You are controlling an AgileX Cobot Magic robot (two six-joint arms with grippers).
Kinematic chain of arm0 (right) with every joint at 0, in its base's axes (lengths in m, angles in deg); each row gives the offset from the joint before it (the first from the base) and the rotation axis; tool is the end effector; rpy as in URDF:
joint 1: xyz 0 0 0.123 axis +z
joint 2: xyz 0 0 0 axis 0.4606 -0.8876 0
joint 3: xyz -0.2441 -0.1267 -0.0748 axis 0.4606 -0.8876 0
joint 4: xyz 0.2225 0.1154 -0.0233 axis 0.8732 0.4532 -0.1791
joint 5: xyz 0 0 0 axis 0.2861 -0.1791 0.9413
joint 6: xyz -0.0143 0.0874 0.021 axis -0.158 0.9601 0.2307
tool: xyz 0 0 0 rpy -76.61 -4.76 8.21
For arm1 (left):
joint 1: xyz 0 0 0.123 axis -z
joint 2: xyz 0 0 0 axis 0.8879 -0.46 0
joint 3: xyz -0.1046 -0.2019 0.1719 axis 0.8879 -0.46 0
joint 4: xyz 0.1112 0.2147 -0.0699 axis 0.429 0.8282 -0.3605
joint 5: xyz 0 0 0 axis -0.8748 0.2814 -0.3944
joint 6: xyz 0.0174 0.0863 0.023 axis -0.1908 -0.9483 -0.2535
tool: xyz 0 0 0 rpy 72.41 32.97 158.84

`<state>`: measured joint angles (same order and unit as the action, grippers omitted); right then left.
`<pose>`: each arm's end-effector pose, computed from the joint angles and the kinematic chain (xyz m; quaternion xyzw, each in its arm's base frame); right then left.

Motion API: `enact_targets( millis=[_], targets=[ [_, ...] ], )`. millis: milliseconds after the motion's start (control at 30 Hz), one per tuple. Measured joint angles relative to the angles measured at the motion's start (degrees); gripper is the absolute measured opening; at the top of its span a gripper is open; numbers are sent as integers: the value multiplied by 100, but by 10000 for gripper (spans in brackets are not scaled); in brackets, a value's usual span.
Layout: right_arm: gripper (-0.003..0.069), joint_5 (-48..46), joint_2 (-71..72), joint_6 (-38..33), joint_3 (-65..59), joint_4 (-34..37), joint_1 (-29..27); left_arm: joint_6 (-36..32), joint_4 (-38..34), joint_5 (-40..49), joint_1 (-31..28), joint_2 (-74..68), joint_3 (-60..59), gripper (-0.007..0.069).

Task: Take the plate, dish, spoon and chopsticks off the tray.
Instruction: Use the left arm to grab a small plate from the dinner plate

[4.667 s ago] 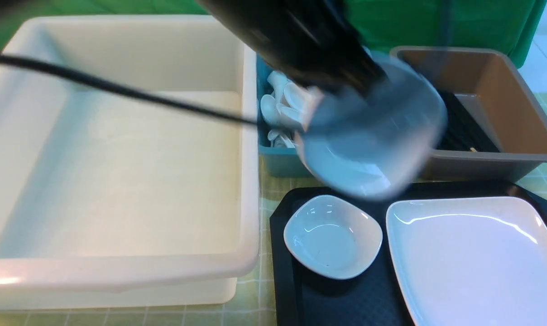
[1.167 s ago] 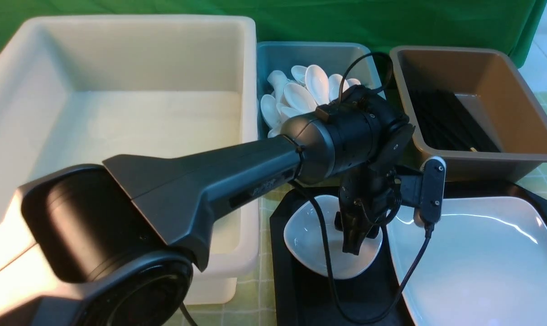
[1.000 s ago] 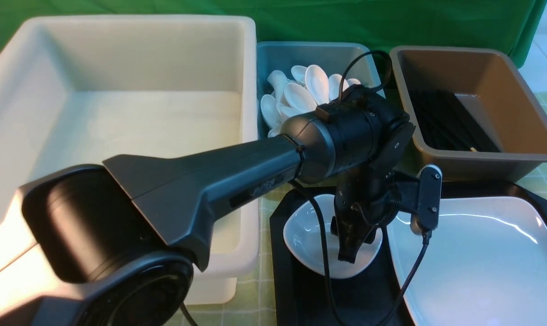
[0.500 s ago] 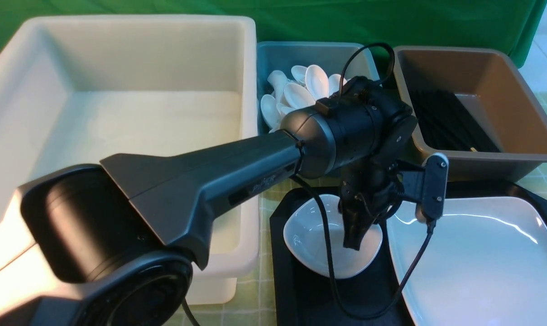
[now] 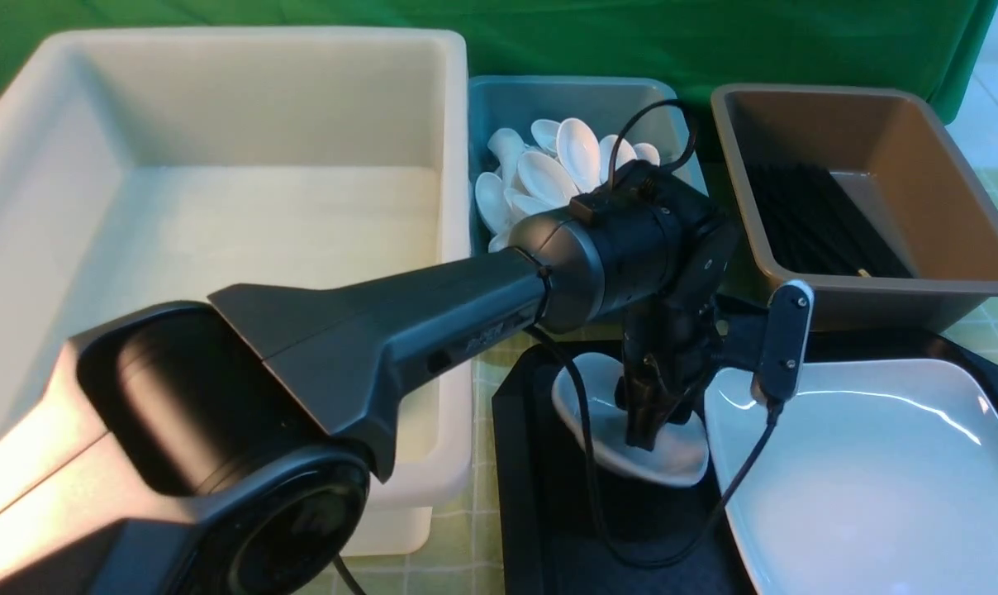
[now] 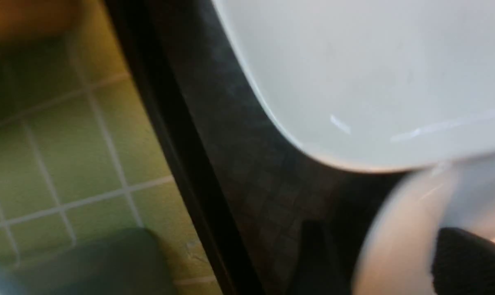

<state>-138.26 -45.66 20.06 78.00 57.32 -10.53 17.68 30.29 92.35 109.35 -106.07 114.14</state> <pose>0.0504 -0.0079 0.3248 -0.1344 0.8915 -0.0735 0.4263 0.3571 -0.3696 0.1756 0.8066 0.5528 0.0689 0.1977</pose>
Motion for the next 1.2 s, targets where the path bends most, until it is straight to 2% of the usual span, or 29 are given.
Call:
enact_targets(
  millis=[200, 300, 400, 500, 600, 633, 800, 833, 900, 1033, 1200],
  targets=[
    [140, 0, 0, 2, 0, 0, 0, -115, 33, -10, -14, 0, 0, 382],
    [140, 0, 0, 7, 0, 0, 0, 126, 33, 169, -14, 0, 5, 318],
    [139, 24, 0, 7, 0, 0, 0, 663, -6, 433, -14, 69, 5, 211],
    [139, 48, 0, 7, 0, 0, 0, 1071, -10, 635, 3, 164, 76, 138],
    [139, 104, 0, 7, 0, 0, 0, 2100, -74, 1057, 16, 490, 337, 24],
    [139, 114, 0, 1, 0, 0, 0, 2423, -80, 1223, 16, 590, 409, 6],
    [139, 151, 0, 1, 0, 0, 0, 3630, -237, 1598, -75, 929, 492, -11],
    [139, 151, 0, 1, 0, 0, 0, 3669, -275, 1598, -84, 946, 492, -11],
    [139, 157, 0, 1, -26, 0, 0, 4216, -639, 1612, -250, 1020, 443, -11],
    [139, 163, 0, 6, -168, 0, 0, 4750, -1367, 1612, -427, 1248, 6, -11],
    [139, 196, 0, 6, -239, 0, 0, 5020, -1988, 1618, -459, 1729, -873, -8]
  ],
)
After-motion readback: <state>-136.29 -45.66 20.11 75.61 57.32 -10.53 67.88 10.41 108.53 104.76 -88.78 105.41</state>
